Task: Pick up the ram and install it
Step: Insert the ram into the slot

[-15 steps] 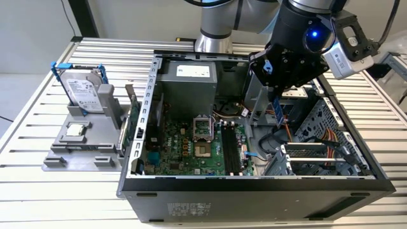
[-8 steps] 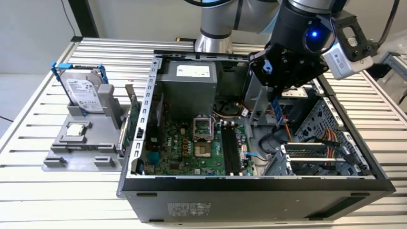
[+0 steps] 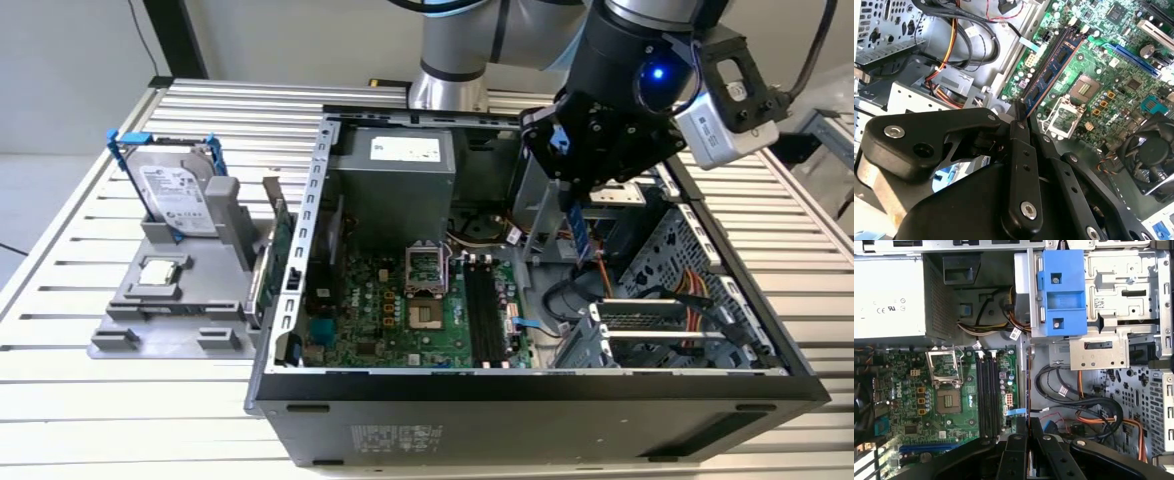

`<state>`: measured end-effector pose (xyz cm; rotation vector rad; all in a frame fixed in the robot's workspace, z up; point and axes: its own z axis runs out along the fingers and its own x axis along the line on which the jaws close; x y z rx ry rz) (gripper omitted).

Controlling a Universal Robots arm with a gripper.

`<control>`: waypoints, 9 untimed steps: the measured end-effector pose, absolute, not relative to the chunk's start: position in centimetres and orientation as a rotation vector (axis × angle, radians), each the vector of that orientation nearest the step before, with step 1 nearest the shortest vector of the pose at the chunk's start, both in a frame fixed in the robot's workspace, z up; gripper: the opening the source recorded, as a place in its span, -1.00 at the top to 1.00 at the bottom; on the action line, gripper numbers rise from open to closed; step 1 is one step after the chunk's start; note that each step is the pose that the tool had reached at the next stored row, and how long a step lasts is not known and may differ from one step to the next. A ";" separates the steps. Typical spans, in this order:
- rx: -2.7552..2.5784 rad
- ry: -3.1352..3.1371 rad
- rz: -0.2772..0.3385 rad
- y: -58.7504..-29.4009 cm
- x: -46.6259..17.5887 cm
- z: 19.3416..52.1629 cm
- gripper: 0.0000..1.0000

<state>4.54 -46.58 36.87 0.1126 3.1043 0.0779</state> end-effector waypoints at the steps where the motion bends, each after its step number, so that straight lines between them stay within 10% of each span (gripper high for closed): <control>1: 0.113 3.104 0.081 -46.6 4.5 36.9 1.00; 9: 0.113 3.105 0.082 -46.6 4.5 36.8 1.00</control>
